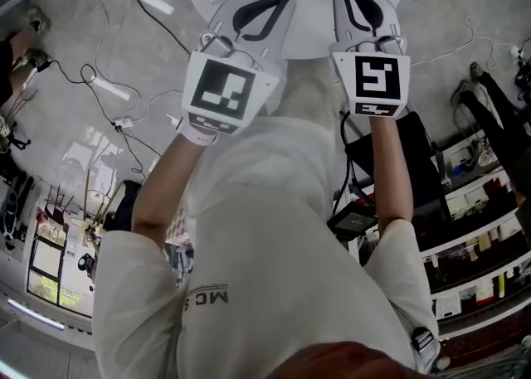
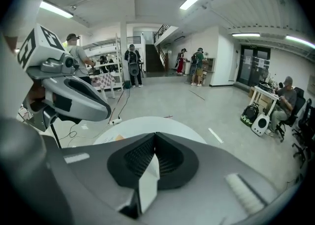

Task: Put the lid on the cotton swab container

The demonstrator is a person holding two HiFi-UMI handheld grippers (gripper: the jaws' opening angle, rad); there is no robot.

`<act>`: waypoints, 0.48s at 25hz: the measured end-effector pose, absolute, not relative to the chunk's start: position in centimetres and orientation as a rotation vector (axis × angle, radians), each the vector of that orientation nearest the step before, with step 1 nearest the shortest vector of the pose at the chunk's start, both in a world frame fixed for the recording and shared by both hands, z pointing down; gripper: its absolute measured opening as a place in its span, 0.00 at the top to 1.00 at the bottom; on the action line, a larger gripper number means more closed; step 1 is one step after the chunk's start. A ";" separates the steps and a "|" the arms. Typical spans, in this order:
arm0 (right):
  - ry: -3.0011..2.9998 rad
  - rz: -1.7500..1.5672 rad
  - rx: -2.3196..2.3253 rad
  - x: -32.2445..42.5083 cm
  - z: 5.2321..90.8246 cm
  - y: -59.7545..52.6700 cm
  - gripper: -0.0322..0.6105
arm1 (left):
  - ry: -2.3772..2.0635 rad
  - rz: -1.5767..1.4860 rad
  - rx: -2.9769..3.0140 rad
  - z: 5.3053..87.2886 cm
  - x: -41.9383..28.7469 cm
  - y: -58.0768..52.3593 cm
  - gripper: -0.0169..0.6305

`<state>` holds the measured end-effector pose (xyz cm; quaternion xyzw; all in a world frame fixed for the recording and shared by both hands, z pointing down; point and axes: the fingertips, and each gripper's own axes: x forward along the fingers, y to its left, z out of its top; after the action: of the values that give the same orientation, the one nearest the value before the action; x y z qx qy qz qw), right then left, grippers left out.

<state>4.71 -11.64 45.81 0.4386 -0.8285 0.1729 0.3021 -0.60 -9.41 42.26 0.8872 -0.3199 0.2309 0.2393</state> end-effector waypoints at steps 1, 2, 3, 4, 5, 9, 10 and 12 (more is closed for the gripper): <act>-2.202 0.457 1.166 4.5 45.1 -11.5 0.95 | -0.885 0.623 2.437 41.5 -0.9 -9.4 0.97; -2.207 0.454 1.170 4.2 44.4 -11.3 0.95 | -0.894 0.615 2.447 40.8 -1.2 -9.5 0.97; -2.211 0.448 1.176 3.9 43.6 -11.3 0.95 | -0.905 0.607 2.457 40.0 -1.5 -9.5 0.97; -2.216 0.443 1.184 3.8 42.8 -11.2 0.95 | -0.915 0.599 2.467 39.3 -1.8 -9.6 0.98; -2.221 0.439 1.193 3.7 41.8 -11.1 0.95 | -0.924 0.591 2.476 38.5 -1.9 -9.5 0.98; -2.236 0.435 1.237 4.1 37.9 -10.0 0.95 | -0.949 0.553 2.501 35.2 -2.4 -9.0 0.98; -2.238 0.431 1.249 4.2 36.8 -9.7 0.95 | -0.954 0.542 2.507 34.3 -2.5 -8.8 0.98; -2.242 0.414 1.275 4.4 34.5 -9.1 0.95 | -0.962 0.518 2.520 32.3 -2.8 -8.2 0.98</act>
<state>4.36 -9.05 34.46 0.4710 -0.8285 0.1528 0.2616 -2.77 -8.24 32.30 0.8997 -0.3434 0.1848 0.1963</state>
